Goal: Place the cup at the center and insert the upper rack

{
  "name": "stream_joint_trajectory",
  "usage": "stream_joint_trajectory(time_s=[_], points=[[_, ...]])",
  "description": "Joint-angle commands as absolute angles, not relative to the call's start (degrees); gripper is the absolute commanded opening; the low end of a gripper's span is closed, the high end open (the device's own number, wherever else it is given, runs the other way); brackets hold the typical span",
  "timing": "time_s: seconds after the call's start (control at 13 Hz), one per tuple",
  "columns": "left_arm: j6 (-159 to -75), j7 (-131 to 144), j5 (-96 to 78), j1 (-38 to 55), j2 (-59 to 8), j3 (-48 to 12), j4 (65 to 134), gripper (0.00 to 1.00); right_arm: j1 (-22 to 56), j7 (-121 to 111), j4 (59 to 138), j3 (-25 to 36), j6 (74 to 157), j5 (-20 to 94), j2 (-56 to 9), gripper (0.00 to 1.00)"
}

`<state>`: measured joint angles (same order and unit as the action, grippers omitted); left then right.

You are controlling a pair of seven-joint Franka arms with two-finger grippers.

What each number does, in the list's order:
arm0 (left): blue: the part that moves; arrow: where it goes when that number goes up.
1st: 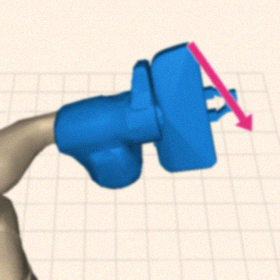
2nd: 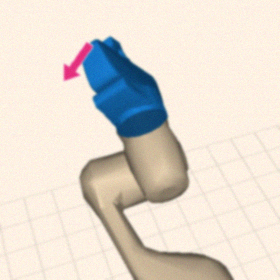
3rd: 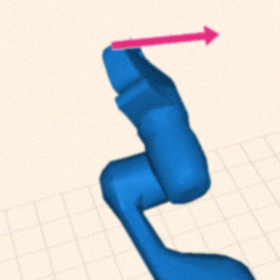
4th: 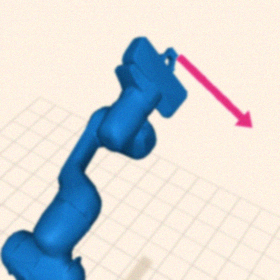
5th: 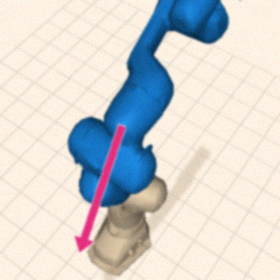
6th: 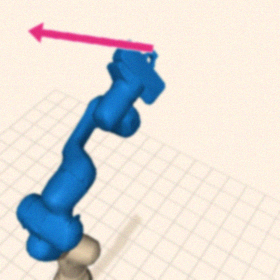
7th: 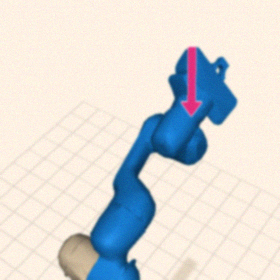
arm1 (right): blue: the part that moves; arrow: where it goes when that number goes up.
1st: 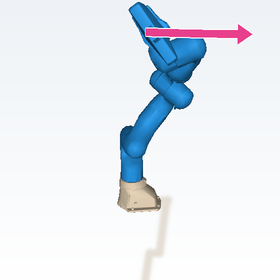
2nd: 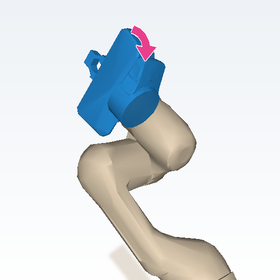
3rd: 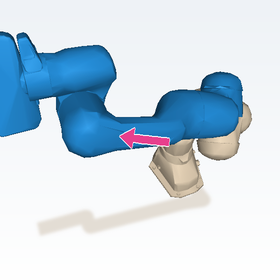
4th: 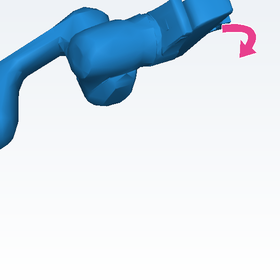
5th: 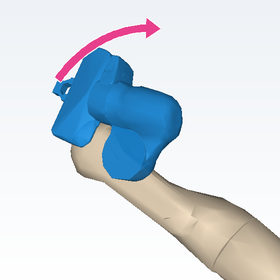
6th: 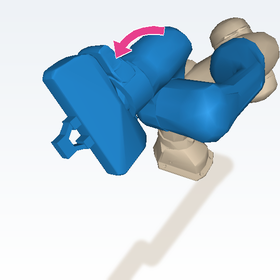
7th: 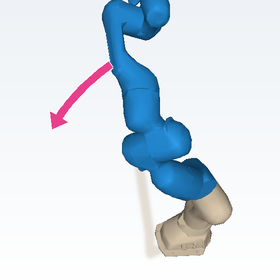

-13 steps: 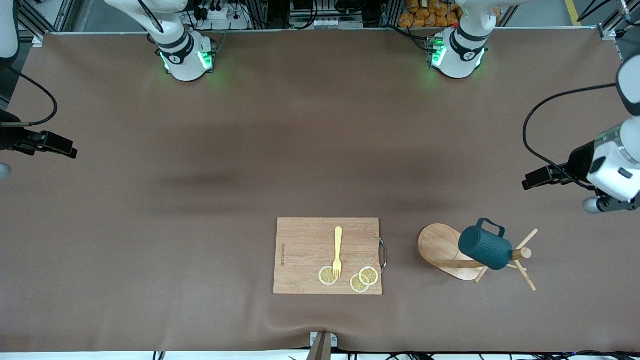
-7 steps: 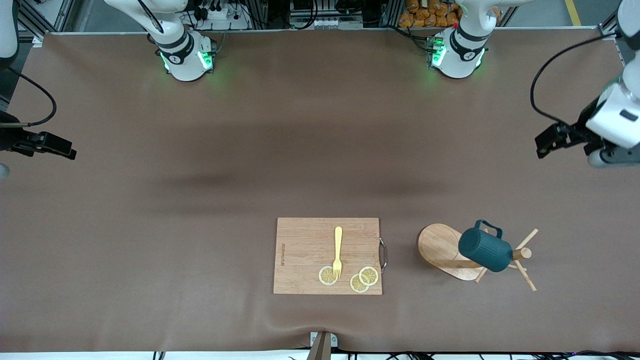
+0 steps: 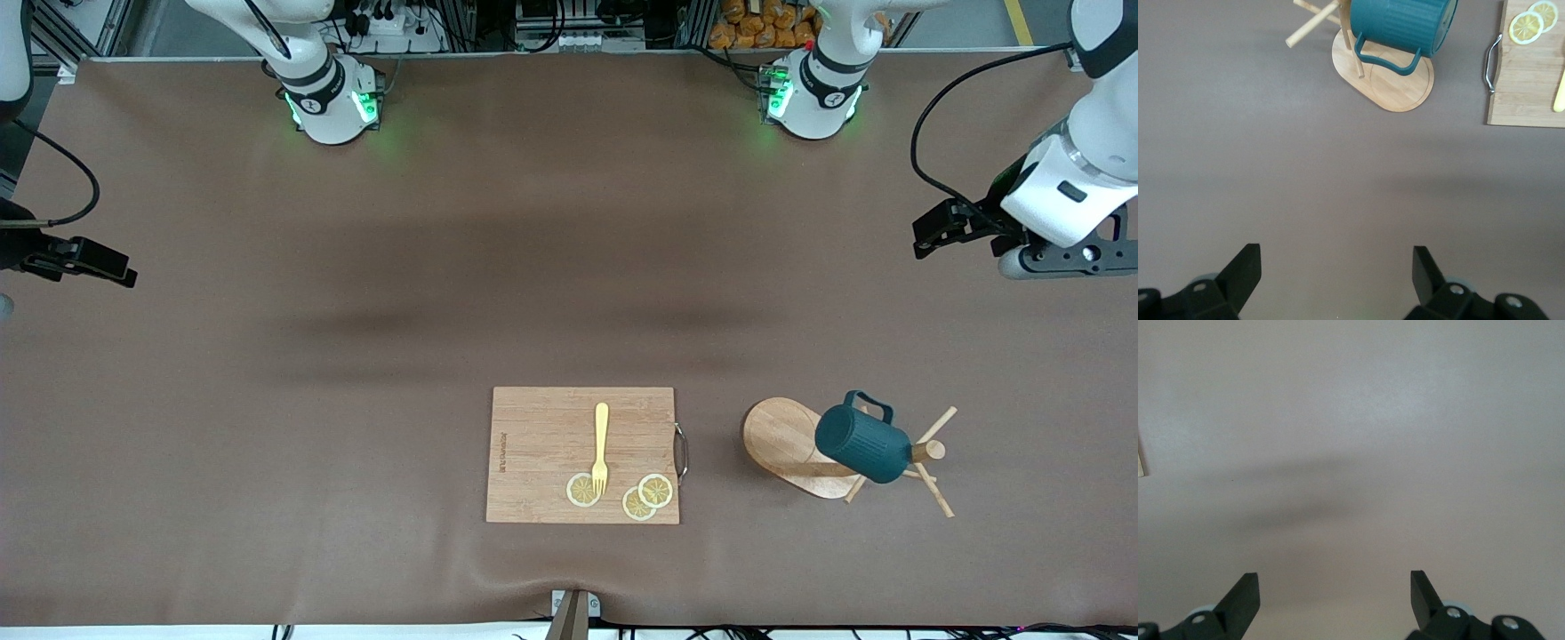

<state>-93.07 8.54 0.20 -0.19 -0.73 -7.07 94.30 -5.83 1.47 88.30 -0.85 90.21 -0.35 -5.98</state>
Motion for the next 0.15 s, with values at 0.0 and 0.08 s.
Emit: stream_joint_trajectory(time_s=[0.0, 0.08], points=[[-92.99, 9.05, -0.62, -0.62, -0.44, -7.21, 95.01, 1.0, -5.27, 2.99, 88.51, -0.61, 89.12, 0.44, -5.1, 1.0], [-92.9, 9.05, -0.53, -0.62, -0.35, -7.21, 95.01, 1.0, -5.27, 3.08, 88.51, -0.62, 89.03, 0.44, -5.1, 1.0]])
